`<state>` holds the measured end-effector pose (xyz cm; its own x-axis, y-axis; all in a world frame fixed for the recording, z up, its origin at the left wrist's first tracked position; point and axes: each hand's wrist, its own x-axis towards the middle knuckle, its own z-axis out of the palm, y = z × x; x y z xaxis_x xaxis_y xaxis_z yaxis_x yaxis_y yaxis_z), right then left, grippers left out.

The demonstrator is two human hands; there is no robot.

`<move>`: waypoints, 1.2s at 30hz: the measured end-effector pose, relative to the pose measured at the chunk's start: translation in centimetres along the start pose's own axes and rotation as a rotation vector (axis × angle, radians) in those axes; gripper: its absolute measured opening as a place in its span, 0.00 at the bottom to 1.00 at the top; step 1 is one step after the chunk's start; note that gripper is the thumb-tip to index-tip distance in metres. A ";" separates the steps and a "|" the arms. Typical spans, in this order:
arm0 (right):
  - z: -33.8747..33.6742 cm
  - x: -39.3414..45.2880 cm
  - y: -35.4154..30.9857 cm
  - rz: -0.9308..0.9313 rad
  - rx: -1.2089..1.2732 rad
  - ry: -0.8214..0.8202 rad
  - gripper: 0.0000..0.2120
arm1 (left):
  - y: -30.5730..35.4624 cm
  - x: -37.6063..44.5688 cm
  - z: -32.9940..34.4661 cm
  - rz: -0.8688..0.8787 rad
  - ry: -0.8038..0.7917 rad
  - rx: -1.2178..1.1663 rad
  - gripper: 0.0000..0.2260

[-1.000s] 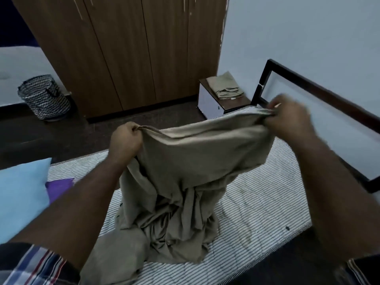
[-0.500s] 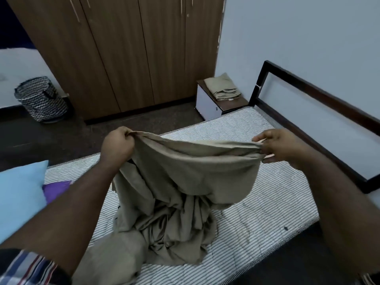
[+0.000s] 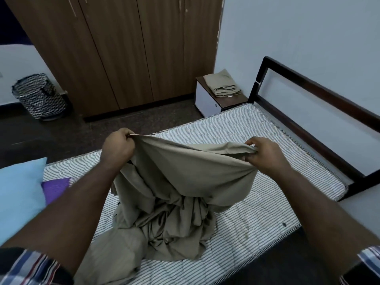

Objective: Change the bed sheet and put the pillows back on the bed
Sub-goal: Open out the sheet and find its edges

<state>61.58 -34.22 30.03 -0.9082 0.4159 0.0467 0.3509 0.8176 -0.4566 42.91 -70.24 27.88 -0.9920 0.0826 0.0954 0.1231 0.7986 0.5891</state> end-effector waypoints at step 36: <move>-5.0 -1.5 -0.5 -0.180 -0.046 -0.142 0.09 | -3.1 -0.7 1.7 0.025 -0.039 0.192 0.12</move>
<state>63.95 -33.25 34.61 -0.9789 0.2044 -0.0032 0.1877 0.8921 -0.4110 43.19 -71.76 24.62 -0.9894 0.1244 0.0745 0.1443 0.8945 0.4231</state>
